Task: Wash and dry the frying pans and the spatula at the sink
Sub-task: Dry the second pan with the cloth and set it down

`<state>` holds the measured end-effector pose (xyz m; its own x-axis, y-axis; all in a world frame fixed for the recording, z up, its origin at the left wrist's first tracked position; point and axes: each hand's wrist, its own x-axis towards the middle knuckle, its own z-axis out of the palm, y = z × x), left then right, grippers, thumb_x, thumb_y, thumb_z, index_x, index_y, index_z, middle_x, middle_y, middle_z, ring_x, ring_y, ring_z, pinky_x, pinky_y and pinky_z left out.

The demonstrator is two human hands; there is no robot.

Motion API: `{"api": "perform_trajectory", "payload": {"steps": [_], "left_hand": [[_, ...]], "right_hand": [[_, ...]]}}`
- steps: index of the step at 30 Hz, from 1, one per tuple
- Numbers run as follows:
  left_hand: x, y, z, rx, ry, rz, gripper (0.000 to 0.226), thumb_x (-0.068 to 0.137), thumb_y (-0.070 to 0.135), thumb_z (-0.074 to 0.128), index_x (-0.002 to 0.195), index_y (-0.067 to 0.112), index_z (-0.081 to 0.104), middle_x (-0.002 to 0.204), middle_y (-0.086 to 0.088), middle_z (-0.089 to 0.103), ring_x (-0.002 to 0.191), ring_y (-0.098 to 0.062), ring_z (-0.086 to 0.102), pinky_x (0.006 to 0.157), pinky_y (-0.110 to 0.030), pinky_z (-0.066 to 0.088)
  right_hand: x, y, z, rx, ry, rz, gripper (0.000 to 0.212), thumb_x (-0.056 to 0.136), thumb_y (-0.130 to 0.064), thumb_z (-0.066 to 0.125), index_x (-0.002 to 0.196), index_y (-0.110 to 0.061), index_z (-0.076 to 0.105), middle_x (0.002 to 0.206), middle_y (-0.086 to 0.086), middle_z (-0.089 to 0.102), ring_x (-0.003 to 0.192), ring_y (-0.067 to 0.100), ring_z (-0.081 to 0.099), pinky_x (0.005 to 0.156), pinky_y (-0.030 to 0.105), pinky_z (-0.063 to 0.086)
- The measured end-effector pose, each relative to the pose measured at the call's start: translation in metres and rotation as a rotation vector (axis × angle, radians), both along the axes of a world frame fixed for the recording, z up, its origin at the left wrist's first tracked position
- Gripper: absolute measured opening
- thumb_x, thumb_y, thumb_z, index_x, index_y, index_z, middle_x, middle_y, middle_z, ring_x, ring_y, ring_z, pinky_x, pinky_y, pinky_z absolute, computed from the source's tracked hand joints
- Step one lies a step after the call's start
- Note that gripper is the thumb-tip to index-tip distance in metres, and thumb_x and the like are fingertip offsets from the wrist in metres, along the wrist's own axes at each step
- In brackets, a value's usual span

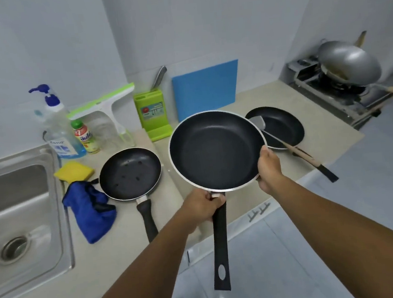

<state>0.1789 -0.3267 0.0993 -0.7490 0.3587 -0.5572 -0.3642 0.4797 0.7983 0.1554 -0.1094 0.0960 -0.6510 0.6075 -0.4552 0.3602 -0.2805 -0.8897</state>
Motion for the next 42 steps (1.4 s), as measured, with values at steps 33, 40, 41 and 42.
{"api": "perform_trajectory", "payload": {"steps": [33,40,41,42], "left_hand": [[-0.066,0.121,-0.175,-0.113,-0.289,0.349,0.019,0.092,0.021,0.078,0.106,0.010,0.075,0.105,-0.006,0.078,0.100,-0.023,0.075,0.094,-0.043,0.061],[-0.065,0.125,-0.184,-0.127,-0.282,0.376,0.018,0.090,0.022,0.080,0.103,0.010,0.077,0.101,-0.006,0.079,0.095,-0.023,0.076,0.090,-0.044,0.063],[-0.066,0.124,-0.185,-0.136,-0.273,0.373,0.018,0.090,0.022,0.080,0.103,0.010,0.077,0.100,-0.006,0.079,0.093,-0.022,0.077,0.089,-0.043,0.063],[-0.066,0.124,-0.187,-0.141,-0.263,0.371,0.018,0.090,0.022,0.080,0.102,0.011,0.077,0.099,-0.005,0.080,0.091,-0.022,0.077,0.089,-0.042,0.063]], "right_hand": [[-0.151,0.082,-0.168,0.463,-0.224,0.313,0.039,0.109,-0.025,0.031,0.112,-0.001,0.061,0.101,0.007,0.057,0.091,0.024,0.052,0.082,0.028,0.036],[-0.158,0.083,-0.177,0.422,-0.210,0.366,0.037,0.109,-0.025,0.032,0.106,-0.003,0.062,0.099,0.008,0.061,0.092,0.025,0.058,0.082,0.029,0.040],[-0.158,0.083,-0.178,0.415,-0.211,0.362,0.037,0.108,-0.025,0.033,0.105,-0.003,0.063,0.100,0.009,0.062,0.092,0.026,0.058,0.082,0.029,0.041],[-0.159,0.083,-0.179,0.410,-0.214,0.359,0.037,0.108,-0.024,0.033,0.106,-0.002,0.063,0.101,0.009,0.063,0.093,0.026,0.058,0.083,0.030,0.041]]}}
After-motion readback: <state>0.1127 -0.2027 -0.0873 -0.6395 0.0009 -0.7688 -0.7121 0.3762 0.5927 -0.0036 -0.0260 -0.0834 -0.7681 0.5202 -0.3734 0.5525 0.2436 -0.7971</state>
